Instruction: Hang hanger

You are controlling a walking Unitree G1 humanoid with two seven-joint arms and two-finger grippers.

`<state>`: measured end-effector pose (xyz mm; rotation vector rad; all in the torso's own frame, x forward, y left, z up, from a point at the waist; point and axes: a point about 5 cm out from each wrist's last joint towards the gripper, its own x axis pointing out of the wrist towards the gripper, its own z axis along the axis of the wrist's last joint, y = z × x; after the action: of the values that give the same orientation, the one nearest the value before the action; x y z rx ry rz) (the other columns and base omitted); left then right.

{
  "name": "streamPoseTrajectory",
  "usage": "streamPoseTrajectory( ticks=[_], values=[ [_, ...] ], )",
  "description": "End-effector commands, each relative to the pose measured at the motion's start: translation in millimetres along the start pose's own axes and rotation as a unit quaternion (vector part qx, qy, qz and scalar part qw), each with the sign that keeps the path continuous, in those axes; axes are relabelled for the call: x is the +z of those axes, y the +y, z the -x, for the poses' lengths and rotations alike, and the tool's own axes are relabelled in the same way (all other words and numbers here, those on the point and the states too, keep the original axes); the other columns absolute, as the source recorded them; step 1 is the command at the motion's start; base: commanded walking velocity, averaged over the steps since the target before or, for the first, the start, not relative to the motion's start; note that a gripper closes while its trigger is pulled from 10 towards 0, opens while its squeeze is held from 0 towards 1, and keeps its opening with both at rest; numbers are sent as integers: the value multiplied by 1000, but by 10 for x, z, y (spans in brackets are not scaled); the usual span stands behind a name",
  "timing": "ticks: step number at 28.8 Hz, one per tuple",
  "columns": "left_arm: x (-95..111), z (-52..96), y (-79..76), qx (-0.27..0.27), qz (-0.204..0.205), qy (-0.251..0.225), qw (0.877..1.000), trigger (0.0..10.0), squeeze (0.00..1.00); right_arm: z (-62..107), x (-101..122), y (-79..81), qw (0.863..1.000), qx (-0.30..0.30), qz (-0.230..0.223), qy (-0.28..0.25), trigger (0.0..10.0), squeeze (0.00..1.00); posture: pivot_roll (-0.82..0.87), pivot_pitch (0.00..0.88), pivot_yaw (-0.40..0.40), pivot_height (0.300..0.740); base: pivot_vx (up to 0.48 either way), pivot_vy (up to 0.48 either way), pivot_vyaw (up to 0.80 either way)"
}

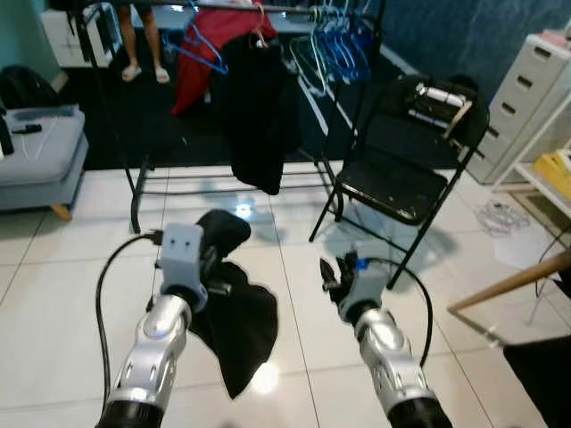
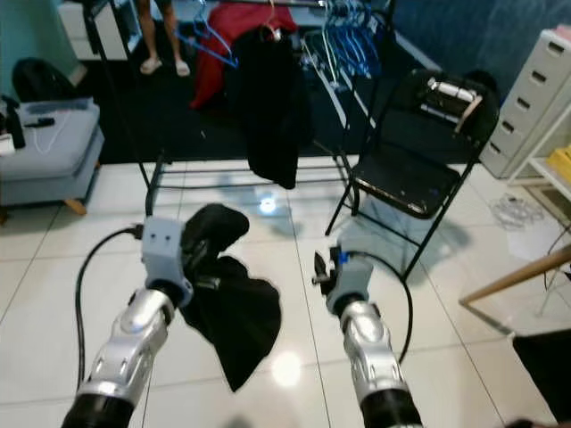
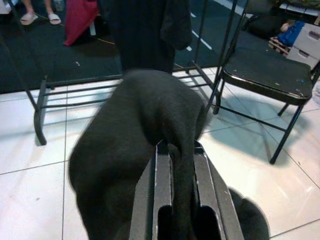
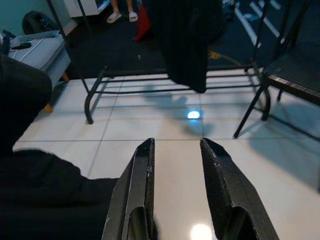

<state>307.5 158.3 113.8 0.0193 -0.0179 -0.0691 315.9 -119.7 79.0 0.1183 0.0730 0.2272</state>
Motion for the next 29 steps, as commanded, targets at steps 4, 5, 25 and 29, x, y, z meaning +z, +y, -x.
streamPoseTrajectory(
  ticks=[4, 5, 25, 29],
  values=[
    [3, -5, 36, 5, -6, 0, 1000, 10000, 0, -7, 4, 4, 1000, 1, -1, 0, 10000, 0, -22, 103, -57, 740, 352, 0, 0],
    [2, -9, 40, 6, -6, 1, 1000, 10000, 0, -13, 10, 2, 1000, 1, 0, 0, 10000, 0, -21, 105, -55, 740, 352, 0, 0],
    [-13, 8, 35, 12, -6, 6, 1000, 10000, 0, -32, 39, 50, 999, 28, 33, -4, 10000, 0, -22, 118, -56, 740, 353, 0, 172],
    [-25, 18, 46, 14, -6, 8, 1000, 10000, 0, -30, 46, 51, 999, 27, 19, -9, 10000, 0, -20, 112, -58, 740, 352, 0, 0]
  ],
)
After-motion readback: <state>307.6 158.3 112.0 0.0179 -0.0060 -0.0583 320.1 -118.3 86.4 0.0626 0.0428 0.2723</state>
